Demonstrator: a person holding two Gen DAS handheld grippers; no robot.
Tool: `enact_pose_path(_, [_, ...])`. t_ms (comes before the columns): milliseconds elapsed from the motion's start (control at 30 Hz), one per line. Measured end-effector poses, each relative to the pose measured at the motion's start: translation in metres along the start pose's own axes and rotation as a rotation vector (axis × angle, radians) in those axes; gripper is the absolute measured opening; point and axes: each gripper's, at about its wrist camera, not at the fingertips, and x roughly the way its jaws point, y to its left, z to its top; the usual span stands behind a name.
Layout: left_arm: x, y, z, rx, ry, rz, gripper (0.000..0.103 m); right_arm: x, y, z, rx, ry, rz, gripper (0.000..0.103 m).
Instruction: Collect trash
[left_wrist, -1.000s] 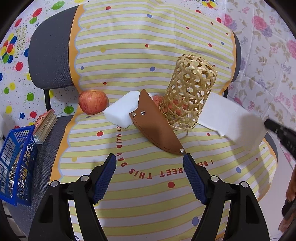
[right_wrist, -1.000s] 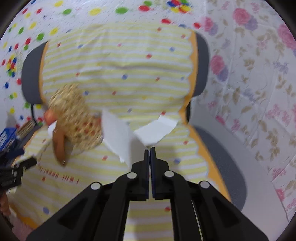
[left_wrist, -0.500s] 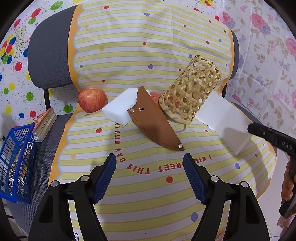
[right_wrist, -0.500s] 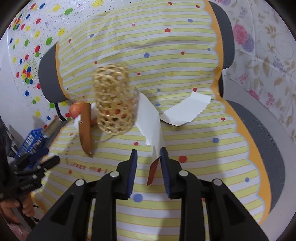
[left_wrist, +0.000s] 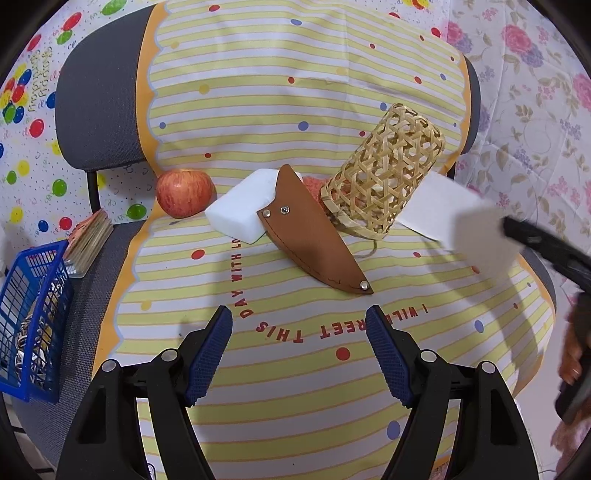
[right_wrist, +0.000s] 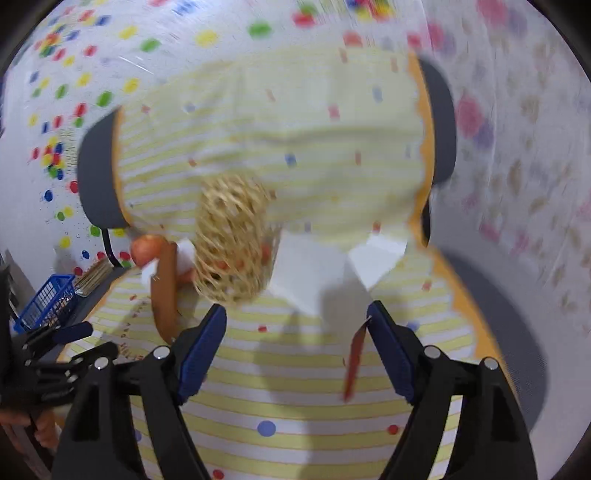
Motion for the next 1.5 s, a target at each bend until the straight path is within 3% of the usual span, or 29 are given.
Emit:
enact_pose_path(67, [-0.001,0.000,-0.001,0.003,-0.001,-0.002,0.075,0.010,-0.007,-0.001,0.049,0.031,0.013,0.060])
enact_pose_path(167, [0.000,0.003,-0.003,0.003,0.003,0.010,0.075,0.008,-0.006,-0.006,0.046,0.043,0.069,0.053])
enact_pose_path(267, [0.004,0.007,-0.003,-0.009,0.011,0.010,0.075,0.003,0.002,-0.014,-0.008,0.082,0.124,0.051])
enact_pose_path(367, [0.006,0.006,-0.002,-0.009,0.010,0.006,0.075,-0.016,0.010,-0.020,-0.069,0.054,0.101,0.050])
enact_pose_path(500, [0.005,0.003,-0.002,-0.009,0.007,-0.006,0.075,-0.039,0.008,-0.021,-0.095,0.014,0.004,0.052])
enact_pose_path(633, [0.005,0.000,-0.005,-0.003,0.010,-0.014,0.075,-0.045,0.000,-0.035,-0.134,0.055,-0.199,0.064])
enact_pose_path(700, [0.005,-0.001,-0.006,-0.005,0.014,-0.016,0.075,-0.051,-0.004,-0.042,-0.153,0.025,-0.232,0.073])
enact_pose_path(833, [0.002,-0.004,-0.008,0.004,0.013,-0.022,0.075,-0.077,-0.021,-0.045,-0.045,-0.119,0.003,0.076])
enact_pose_path(900, [0.000,-0.006,-0.008,0.005,0.008,-0.020,0.075,-0.079,-0.022,-0.040,-0.028,-0.103,0.086,0.075])
enact_pose_path(967, [-0.003,-0.005,-0.008,0.000,0.003,-0.022,0.075,-0.074,-0.015,-0.037,-0.034,-0.055,0.177,0.058])
enact_pose_path(1100, [-0.005,-0.003,-0.010,-0.010,0.002,-0.020,0.075,-0.055,0.005,-0.048,-0.094,0.067,0.218,0.035])
enact_pose_path(1167, [-0.006,-0.002,-0.012,-0.011,0.004,-0.020,0.075,-0.058,0.010,-0.053,-0.122,0.049,0.196,0.035])
enact_pose_path(1300, [-0.008,-0.001,-0.013,-0.016,0.007,-0.025,0.075,-0.060,0.012,-0.053,-0.060,0.091,0.390,0.035])
enact_pose_path(1400, [-0.011,-0.001,-0.013,-0.023,0.000,-0.029,0.075,-0.053,0.021,-0.057,-0.042,0.116,0.470,0.035])
enact_pose_path(1500, [-0.015,-0.001,-0.014,-0.023,-0.004,-0.028,0.075,-0.036,0.034,-0.061,-0.060,0.162,0.442,0.034])
